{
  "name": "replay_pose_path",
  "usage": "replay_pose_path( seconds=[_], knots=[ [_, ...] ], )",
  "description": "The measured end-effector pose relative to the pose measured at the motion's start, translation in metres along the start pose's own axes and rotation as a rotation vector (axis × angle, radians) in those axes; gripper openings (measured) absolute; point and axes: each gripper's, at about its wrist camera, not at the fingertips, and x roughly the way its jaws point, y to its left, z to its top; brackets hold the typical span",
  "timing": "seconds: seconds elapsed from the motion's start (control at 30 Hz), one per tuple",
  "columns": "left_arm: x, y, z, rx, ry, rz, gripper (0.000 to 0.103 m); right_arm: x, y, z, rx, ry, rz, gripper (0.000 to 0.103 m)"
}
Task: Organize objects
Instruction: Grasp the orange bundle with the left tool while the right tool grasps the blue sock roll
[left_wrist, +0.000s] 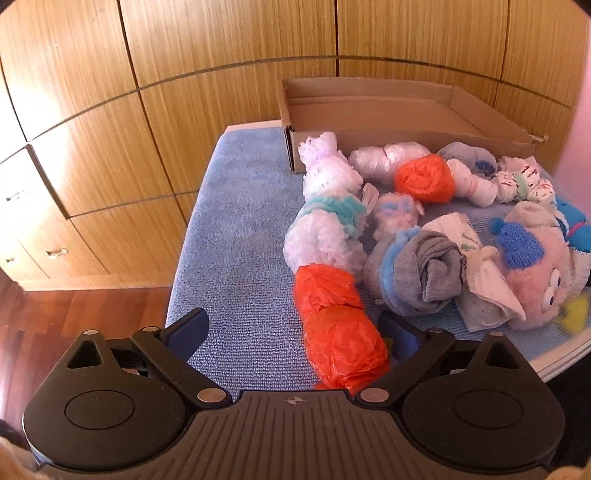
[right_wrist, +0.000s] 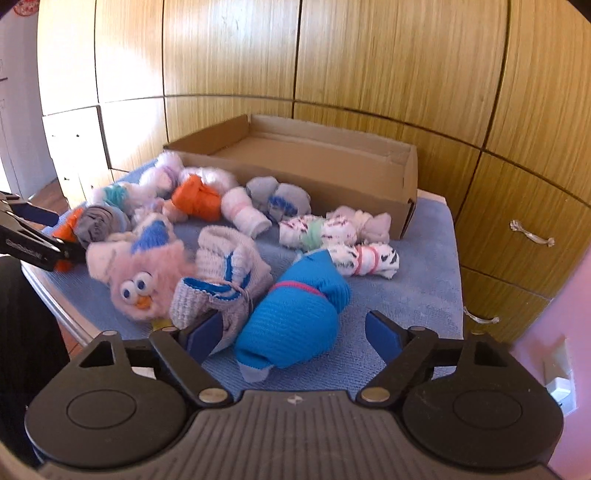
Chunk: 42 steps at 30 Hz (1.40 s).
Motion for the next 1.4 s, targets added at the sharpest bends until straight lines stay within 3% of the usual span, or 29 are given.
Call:
replay_pose_path(
  seconds=[0.13, 0.23, 0.3, 0.4, 0.83, 1.1, 1.4],
  knots=[
    [0.001, 0.0, -0.002, 0.009, -0.017, -0.041, 0.089, 0.004, -0.011, -0.003, 0.052, 0.001, 0.024, 0.079],
    [0.001, 0.004, 0.0, -0.014, -0.019, -0.091, 0.078, 0.01, -0.017, -0.004, 0.084, 0.021, 0.024, 0.06],
    [0.0, 0.002, 0.001, 0.0, -0.026, -0.104, 0.062, 0.01, -0.017, -0.005, 0.094, 0.015, 0.034, 0.049],
    [-0.003, 0.0, 0.003, 0.001, -0.025, -0.116, 0.042, 0.009, -0.015, -0.005, 0.089, 0.01, 0.032, 0.048],
    [-0.02, 0.004, 0.009, -0.027, -0.049, -0.15, 0.039, -0.011, -0.03, 0.008, 0.126, -0.058, 0.008, 0.046],
    [-0.022, 0.006, 0.013, -0.041, -0.047, -0.152, 0.039, 0.004, -0.032, 0.001, 0.141, 0.0, 0.001, 0.046],
    [-0.029, 0.005, 0.011, -0.048, -0.04, -0.154, 0.039, 0.011, -0.031, -0.005, 0.148, -0.007, -0.014, 0.045]
  ],
)
